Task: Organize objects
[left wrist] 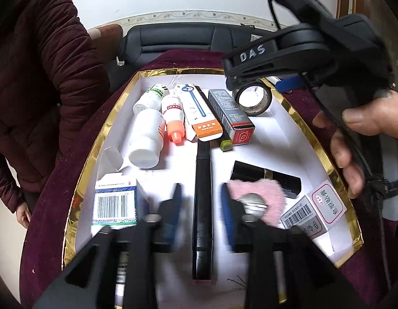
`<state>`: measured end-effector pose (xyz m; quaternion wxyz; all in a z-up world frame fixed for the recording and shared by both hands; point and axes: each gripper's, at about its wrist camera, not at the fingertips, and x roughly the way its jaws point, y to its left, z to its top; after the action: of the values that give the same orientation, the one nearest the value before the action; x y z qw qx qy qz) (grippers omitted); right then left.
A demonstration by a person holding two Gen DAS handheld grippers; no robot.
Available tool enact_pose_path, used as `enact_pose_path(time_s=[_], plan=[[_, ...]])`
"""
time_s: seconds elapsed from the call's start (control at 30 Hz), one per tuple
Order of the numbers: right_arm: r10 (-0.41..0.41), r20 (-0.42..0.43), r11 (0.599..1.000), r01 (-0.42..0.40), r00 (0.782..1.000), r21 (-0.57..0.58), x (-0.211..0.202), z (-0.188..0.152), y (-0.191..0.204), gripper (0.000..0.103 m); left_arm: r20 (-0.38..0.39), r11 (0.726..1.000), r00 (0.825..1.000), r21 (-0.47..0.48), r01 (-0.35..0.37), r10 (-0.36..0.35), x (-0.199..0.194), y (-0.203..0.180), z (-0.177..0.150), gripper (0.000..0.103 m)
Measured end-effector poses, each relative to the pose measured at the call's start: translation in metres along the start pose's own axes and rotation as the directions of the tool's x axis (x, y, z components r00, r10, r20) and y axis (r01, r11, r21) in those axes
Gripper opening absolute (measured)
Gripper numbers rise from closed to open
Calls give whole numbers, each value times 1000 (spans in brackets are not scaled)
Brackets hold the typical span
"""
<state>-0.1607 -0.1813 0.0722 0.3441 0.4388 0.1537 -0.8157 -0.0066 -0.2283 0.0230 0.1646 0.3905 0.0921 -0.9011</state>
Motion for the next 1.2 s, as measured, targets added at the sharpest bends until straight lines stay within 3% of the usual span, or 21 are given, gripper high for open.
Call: enact_pose_path(time_s=[0.03,0.07,0.2,0.33,0.4,0.47,0.73,0.97,1.13,1.2], plan=[[-14,17,1000,14,1000,0,-6,-2,0,82,-1,1000,1000,-2,2,-2,0,0,0,51],[-17,32,1000,17,999,1,-12,-3,-1,82,-2,1000,1000,-7,6,-6,0,1,0,57],[-21,93,1000,19,995,14,-38,-17,-6,84,-7,1000,1000,-7,0,0,1,0,0,59],[-1,162,999,-5,987,35,-67,-40,-13,89,-21,1000,1000,16,9,-9,2,-4,-1,75],[12,201,998,-24,980,56,-83,-55,-17,92,-20,999,1000,33,-1,1,2,-8,-2,76],[33,238,996,-51,971,69,-98,-69,-21,103,-16,999,1000,39,-12,13,1,-9,-2,80],[70,338,980,-128,938,153,-138,-130,-44,103,51,996,997,50,-67,65,-14,-13,-5,81],[44,404,972,-133,914,193,-154,-181,-63,103,115,993,991,85,-84,74,-39,-30,-11,81],[17,415,978,-101,910,181,-162,-194,-64,103,169,997,985,75,-31,18,-70,-35,-20,81],[3,418,982,-81,908,169,-164,-199,-62,103,193,996,981,78,-42,27,-81,-37,-24,88]])
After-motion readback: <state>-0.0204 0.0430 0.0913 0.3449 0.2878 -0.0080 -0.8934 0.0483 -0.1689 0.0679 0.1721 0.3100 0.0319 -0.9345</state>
